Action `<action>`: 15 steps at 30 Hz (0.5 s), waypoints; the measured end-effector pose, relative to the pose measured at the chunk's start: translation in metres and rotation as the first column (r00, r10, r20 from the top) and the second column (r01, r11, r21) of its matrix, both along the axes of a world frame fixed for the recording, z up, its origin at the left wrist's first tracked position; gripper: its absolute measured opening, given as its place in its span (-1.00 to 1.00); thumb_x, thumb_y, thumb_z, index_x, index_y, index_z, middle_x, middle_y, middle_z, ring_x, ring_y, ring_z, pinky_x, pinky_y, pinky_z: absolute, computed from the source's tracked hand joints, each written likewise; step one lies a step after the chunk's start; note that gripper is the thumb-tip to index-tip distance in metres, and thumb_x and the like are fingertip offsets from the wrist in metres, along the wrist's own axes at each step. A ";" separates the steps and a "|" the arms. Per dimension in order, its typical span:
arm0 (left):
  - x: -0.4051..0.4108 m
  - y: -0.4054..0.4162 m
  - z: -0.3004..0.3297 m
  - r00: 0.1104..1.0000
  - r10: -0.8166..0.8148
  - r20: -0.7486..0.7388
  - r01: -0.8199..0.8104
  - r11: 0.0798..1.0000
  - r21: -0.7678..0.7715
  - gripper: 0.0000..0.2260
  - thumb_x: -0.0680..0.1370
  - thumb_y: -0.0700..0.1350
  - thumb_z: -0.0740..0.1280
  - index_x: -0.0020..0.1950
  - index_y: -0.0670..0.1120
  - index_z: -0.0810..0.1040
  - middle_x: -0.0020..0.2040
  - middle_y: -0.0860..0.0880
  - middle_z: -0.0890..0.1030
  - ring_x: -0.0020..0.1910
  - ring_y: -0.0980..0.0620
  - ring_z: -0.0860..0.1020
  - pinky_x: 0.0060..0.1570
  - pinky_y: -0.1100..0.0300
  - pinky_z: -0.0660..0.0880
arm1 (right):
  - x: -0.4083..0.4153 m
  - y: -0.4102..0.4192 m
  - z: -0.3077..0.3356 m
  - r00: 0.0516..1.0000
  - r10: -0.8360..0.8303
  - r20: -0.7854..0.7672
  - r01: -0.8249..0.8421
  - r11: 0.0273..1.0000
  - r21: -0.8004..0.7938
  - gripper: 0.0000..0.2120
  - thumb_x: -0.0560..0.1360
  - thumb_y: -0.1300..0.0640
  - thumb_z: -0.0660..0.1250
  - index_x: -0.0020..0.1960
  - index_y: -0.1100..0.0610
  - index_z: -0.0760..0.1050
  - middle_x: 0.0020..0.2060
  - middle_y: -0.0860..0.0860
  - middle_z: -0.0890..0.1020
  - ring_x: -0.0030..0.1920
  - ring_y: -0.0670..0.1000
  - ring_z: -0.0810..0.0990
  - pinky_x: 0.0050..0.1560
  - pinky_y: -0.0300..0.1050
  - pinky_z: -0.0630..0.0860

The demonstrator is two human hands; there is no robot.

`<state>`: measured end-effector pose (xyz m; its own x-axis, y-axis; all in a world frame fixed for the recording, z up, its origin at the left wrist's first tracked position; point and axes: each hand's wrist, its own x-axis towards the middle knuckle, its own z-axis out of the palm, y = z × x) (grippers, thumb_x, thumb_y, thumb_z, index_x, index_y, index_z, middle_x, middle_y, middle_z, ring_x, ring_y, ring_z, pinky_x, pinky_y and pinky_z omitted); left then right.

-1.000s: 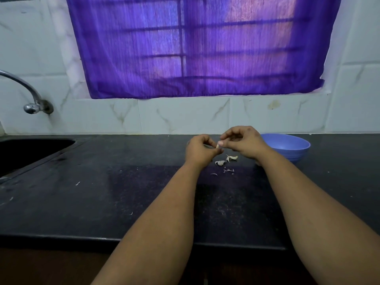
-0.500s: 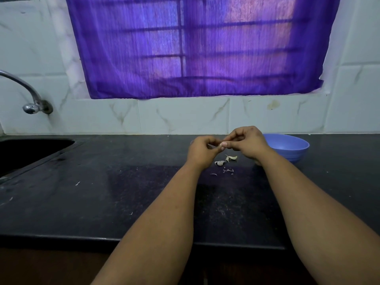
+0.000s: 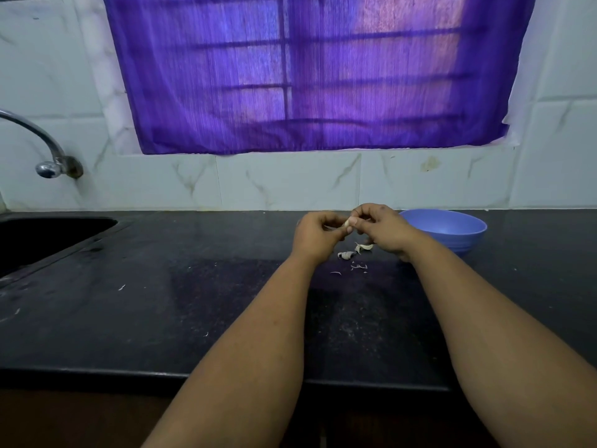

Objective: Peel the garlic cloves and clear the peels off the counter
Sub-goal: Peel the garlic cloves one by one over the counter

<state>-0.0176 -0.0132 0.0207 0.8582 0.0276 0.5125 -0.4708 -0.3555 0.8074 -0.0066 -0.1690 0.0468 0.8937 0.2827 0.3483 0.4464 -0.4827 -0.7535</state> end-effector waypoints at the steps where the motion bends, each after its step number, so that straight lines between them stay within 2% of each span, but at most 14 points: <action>1: 0.000 0.000 0.000 1.000 -0.005 0.000 0.005 1.000 -0.003 -0.96 0.45 -0.15 0.50 -0.13 -0.07 0.67 -0.25 -0.01 0.67 -0.31 0.08 0.61 -0.21 0.15 0.56 | 0.000 0.000 0.000 1.000 -0.003 0.002 0.003 1.000 -0.012 -0.87 0.59 0.05 0.28 -0.14 -0.03 0.50 -0.16 -0.05 0.63 -0.08 -0.01 0.52 0.07 0.09 0.54; 4: -0.001 -0.001 0.000 1.000 0.007 0.000 -0.007 1.000 -0.006 -0.95 0.45 -0.13 0.50 -0.17 -0.05 0.65 -0.27 -0.02 0.66 -0.33 0.09 0.61 -0.22 0.14 0.58 | 0.000 0.001 0.000 1.000 -0.017 0.000 0.017 0.999 -0.030 -0.86 0.60 0.04 0.25 -0.14 -0.04 0.50 -0.06 0.06 0.64 -0.06 0.03 0.53 0.06 0.12 0.56; 6: 0.000 0.000 0.000 0.999 0.038 -0.005 -0.038 0.999 -0.024 -0.92 0.45 -0.11 0.50 -0.19 -0.03 0.61 -0.30 0.01 0.64 -0.35 0.10 0.60 -0.30 0.19 0.57 | -0.001 0.001 0.000 1.000 -0.027 -0.003 0.027 0.999 -0.039 -0.86 0.60 0.03 0.24 -0.13 -0.04 0.49 -0.04 0.09 0.63 -0.07 0.05 0.54 0.04 0.11 0.57; 8: 0.003 0.002 -0.002 0.997 0.076 -0.024 -0.077 0.995 -0.064 -0.91 0.45 -0.11 0.50 -0.17 -0.06 0.61 -0.32 0.02 0.62 -0.38 0.11 0.59 -0.37 0.21 0.54 | -0.001 0.001 0.000 0.999 -0.035 -0.014 0.035 0.999 -0.028 -0.87 0.60 0.04 0.24 -0.12 -0.04 0.48 -0.10 0.05 0.59 -0.07 0.04 0.54 0.03 0.08 0.57; 10: 0.007 0.006 -0.003 0.995 0.093 -0.039 -0.096 0.990 -0.101 -0.90 0.43 -0.14 0.51 -0.18 -0.06 0.60 -0.32 0.01 0.63 -0.38 0.09 0.60 -0.32 0.16 0.56 | -0.002 0.001 0.000 0.999 -0.037 -0.019 0.037 0.999 0.011 -0.88 0.59 0.06 0.26 -0.12 -0.02 0.48 -0.17 0.01 0.56 -0.10 0.01 0.53 -0.02 0.03 0.56; 15: 0.007 0.005 -0.003 0.997 0.053 -0.059 -0.060 0.992 -0.115 -0.90 0.41 -0.17 0.52 -0.16 -0.09 0.63 -0.26 -0.04 0.66 -0.29 0.07 0.64 -0.37 0.20 0.50 | -0.007 0.000 0.005 0.994 -0.085 0.071 0.079 0.993 0.088 -0.93 0.44 0.17 0.47 -0.12 0.10 0.58 -0.30 -0.06 0.64 -0.27 -0.12 0.57 -0.18 -0.22 0.48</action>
